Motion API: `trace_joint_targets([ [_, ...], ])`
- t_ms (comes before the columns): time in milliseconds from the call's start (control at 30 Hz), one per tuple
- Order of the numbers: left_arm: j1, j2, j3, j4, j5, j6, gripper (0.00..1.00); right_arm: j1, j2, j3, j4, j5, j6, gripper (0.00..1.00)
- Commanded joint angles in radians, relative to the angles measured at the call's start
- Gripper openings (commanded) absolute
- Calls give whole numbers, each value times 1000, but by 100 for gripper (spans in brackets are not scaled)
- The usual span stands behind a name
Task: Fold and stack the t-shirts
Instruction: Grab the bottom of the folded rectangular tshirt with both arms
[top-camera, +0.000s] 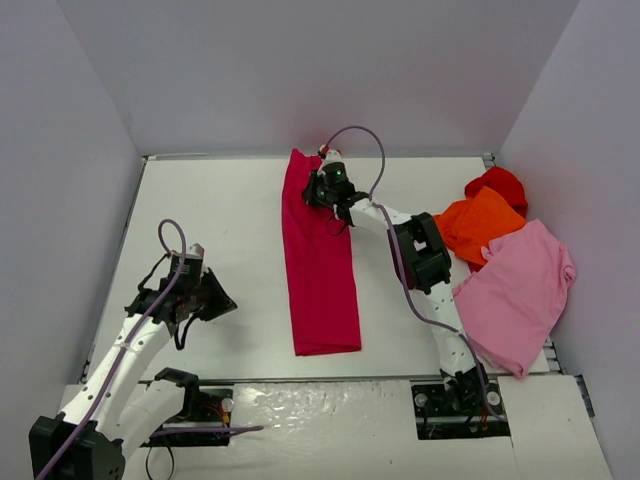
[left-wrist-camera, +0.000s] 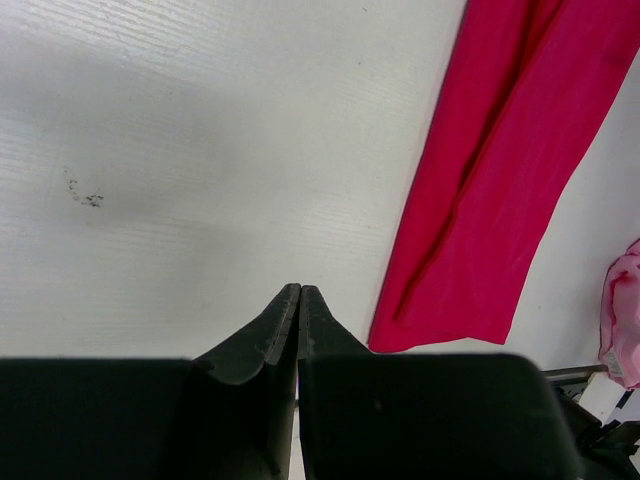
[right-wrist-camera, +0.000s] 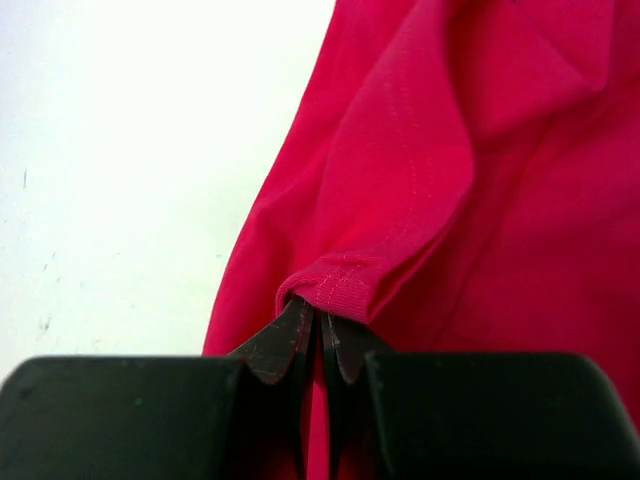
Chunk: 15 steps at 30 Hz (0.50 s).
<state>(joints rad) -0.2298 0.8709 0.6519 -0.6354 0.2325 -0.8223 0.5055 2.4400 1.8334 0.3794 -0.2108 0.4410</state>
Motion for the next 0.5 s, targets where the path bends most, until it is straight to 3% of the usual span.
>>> trace_joint_targets([
  [0, -8, 20, 7, 66, 11, -7, 0, 33, -176, -58, 110, -61, -34, 3],
  [267, -8, 39, -6, 97, 12, -11, 0, 114, -272, -184, 62, -151, -190, 5],
  [333, -8, 43, -9, 101, 14, -11, 0, 126, -316, -220, 58, -111, -214, 11],
  [467, -8, 46, -16, 116, 20, -16, 0, 80, -354, -265, 30, -4, -153, 42],
])
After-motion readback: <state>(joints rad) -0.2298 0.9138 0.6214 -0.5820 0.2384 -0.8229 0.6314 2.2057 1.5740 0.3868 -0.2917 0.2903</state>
